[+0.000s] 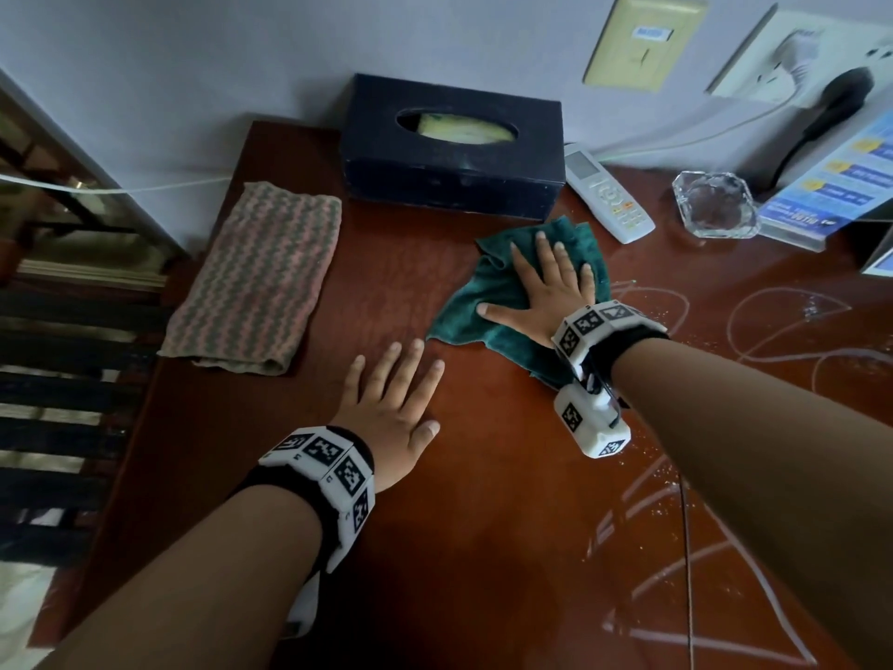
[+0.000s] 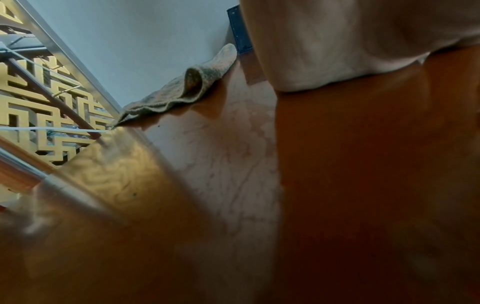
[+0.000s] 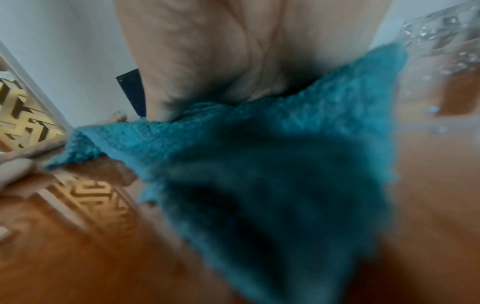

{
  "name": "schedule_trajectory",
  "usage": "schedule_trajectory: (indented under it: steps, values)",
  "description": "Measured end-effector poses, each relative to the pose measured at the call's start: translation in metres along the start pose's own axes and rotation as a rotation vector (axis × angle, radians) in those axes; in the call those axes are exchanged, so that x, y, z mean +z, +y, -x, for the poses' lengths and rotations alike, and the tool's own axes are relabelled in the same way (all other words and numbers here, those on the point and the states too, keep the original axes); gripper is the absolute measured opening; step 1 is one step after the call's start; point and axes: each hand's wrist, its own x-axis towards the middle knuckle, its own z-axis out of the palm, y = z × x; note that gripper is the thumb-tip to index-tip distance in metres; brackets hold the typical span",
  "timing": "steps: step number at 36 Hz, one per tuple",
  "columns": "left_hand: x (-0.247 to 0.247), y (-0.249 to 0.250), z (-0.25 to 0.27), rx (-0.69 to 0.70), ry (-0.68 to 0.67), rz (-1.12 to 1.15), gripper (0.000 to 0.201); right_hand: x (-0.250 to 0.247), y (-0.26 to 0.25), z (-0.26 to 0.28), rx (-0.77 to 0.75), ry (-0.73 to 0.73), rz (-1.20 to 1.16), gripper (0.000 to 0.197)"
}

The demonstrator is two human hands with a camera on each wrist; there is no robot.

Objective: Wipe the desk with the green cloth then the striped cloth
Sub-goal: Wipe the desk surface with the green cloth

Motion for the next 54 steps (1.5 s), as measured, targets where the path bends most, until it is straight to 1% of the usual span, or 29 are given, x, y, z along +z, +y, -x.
schedule_trajectory:
  steps: [4, 9, 12, 18, 20, 23, 26, 30, 33, 35, 40, 47, 54]
  values:
    - [-0.002, 0.002, 0.001, -0.009, -0.01, -0.024, 0.059, 0.0, 0.009, 0.003, 0.083, 0.029, -0.021, 0.094]
    - [-0.004, 0.002, 0.001, -0.021, -0.024, -0.029, 0.059, 0.001, 0.016, 0.006, 0.151, 0.054, -0.045, 0.093]
    - [-0.004, 0.001, 0.002, -0.021, -0.024, -0.023, 0.059, 0.001, 0.02, 0.007, 0.24, 0.068, -0.089, 0.095]
    - [-0.006, 0.003, 0.005, -0.036, -0.022, -0.019, 0.058, -0.004, 0.032, 0.019, 0.381, 0.007, -0.148, 0.101]
    - [-0.008, 0.007, 0.006, -0.052, 0.016, -0.008, 0.06, -0.005, 0.034, 0.024, 0.406, -0.002, -0.162, 0.099]
    - [-0.013, 0.018, 0.008, -0.087, 0.123, 0.067, 0.06, -0.006, 0.035, 0.033, 0.369, 0.015, -0.144, 0.09]
    - [-0.018, 0.037, 0.007, -0.073, 0.191, 0.1, 0.061, -0.005, 0.04, 0.043, 0.271, 0.07, -0.054, 0.082]
    - [-0.015, 0.063, 0.002, -0.01, 0.175, 0.09, 0.062, -0.005, 0.048, 0.05, 0.161, 0.074, -0.026, 0.079]
    - [-0.009, 0.072, -0.002, -0.016, 0.124, 0.09, 0.062, -0.003, 0.05, 0.051, 0.068, 0.014, 0.032, 0.076]
    - [-0.005, 0.074, -0.004, -0.024, 0.093, 0.081, 0.062, 0.0, 0.052, 0.05, 0.042, -0.012, 0.05, 0.073]
    - [0.0, 0.073, -0.008, -0.021, 0.077, 0.06, 0.063, 0.0, 0.056, 0.04, 0.072, -0.021, 0.065, 0.072]
    - [-0.001, 0.073, -0.011, -0.025, 0.044, 0.057, 0.06, -0.002, 0.053, 0.023, 0.191, 0.035, -0.017, 0.073]
    - [-0.003, 0.073, -0.011, -0.03, 0.018, 0.056, 0.06, 0.0, 0.05, 0.029, 0.226, 0.045, -0.034, 0.076]
